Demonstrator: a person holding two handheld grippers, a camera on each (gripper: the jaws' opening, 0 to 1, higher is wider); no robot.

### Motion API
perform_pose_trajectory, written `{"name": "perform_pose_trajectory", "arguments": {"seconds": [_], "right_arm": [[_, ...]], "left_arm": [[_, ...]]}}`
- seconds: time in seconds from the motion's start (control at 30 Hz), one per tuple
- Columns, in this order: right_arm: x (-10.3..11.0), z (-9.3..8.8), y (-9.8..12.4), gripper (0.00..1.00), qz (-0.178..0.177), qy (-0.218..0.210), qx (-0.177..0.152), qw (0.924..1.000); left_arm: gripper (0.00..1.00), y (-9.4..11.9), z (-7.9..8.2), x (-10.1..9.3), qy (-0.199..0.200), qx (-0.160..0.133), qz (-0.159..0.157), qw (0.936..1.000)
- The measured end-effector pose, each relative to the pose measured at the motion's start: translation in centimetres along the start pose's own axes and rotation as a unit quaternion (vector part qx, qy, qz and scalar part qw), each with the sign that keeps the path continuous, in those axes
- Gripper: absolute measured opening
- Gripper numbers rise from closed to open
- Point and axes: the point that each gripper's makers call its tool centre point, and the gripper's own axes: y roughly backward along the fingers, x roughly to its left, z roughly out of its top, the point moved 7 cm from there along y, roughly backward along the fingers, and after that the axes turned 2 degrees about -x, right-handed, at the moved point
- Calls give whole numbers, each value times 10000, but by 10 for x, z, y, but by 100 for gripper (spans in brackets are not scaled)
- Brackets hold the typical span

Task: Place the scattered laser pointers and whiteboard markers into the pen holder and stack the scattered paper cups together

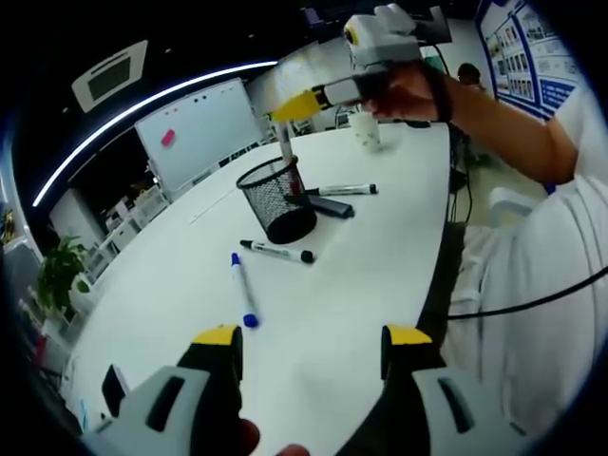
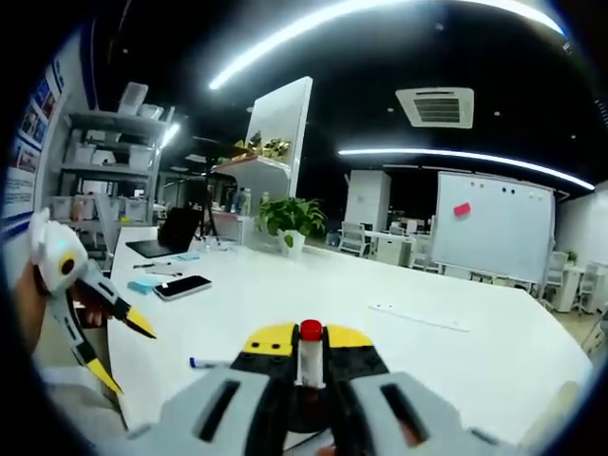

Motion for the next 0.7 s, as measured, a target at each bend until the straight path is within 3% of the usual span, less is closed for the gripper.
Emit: {"name": "perform_pose_trajectory", "arguments": {"seconds": [0.7], "right_arm": [[5,-11,-4,11,102,30,212,9997]], "left_arm": [[59,0,-1,2,0,10,-6,10000]]}}
